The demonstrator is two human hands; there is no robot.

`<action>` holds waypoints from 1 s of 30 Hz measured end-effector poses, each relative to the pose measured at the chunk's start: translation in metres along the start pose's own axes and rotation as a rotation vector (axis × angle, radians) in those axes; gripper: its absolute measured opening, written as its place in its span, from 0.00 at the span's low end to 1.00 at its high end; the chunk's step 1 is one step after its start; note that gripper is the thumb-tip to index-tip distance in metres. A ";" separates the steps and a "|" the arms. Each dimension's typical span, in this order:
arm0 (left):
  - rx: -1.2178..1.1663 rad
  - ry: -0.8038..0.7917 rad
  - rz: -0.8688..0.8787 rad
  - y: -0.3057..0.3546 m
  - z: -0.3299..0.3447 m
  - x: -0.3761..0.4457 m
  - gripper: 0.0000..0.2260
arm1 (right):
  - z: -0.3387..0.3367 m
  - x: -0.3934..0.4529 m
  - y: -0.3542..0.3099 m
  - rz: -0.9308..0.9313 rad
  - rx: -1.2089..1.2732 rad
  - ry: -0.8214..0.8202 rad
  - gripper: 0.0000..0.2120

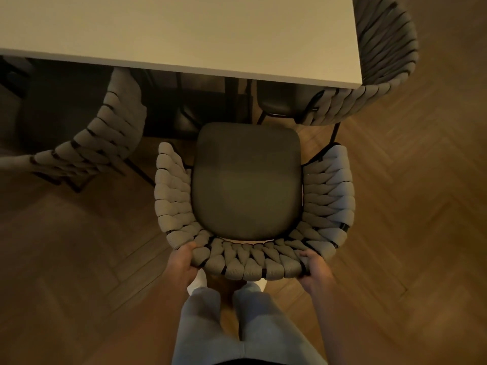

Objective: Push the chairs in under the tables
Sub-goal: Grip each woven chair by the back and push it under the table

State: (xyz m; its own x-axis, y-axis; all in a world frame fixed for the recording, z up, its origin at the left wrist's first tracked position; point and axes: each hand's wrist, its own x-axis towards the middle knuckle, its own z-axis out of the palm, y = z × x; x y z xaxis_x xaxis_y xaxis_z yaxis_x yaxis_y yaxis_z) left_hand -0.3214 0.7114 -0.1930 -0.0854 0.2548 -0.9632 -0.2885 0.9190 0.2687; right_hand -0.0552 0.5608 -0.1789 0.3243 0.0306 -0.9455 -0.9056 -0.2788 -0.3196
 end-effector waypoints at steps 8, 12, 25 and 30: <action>-0.013 0.043 0.037 0.037 -0.059 -0.031 0.22 | 0.031 -0.054 0.042 -0.039 -0.020 -0.004 0.17; -0.004 0.081 0.067 0.058 -0.080 -0.037 0.18 | 0.052 -0.073 0.063 -0.050 -0.025 -0.016 0.21; 0.039 0.037 0.184 0.145 -0.117 -0.032 0.17 | 0.124 -0.104 0.090 -0.059 -0.015 -0.060 0.23; 0.011 -0.003 0.182 0.160 -0.105 -0.027 0.11 | 0.145 -0.100 0.078 -0.087 0.003 -0.081 0.23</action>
State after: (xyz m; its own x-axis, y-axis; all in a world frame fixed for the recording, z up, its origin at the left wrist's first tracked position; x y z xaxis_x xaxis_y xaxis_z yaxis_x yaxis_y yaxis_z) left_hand -0.4654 0.8200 -0.1233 -0.1323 0.4182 -0.8987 -0.2586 0.8607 0.4386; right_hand -0.1982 0.6747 -0.1186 0.3784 0.1321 -0.9162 -0.8760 -0.2688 -0.4005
